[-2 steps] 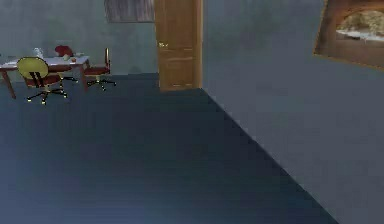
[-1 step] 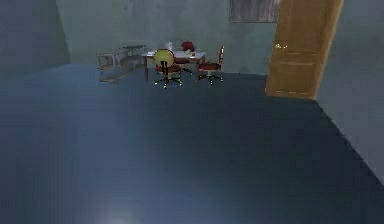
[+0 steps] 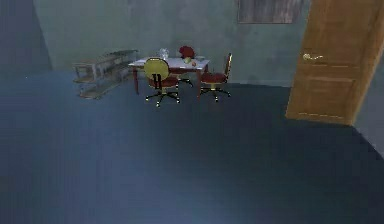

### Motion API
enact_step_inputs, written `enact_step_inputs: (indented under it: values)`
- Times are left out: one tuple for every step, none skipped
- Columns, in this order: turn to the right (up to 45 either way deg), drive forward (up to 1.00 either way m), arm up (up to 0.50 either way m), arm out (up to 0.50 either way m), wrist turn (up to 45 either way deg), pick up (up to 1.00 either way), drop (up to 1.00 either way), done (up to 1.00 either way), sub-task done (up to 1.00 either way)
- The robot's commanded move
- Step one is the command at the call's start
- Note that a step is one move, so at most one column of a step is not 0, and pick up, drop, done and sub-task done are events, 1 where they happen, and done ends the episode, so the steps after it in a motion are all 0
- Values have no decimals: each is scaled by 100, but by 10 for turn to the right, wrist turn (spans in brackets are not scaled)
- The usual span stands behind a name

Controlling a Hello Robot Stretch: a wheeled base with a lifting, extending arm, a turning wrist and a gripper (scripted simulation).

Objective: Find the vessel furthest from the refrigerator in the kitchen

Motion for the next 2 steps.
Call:
enact_step_inputs:
  values:
    - [0,100,0,0,0,0,0,0,0]
    - [0,100,0,0,0,0,0,0,0]
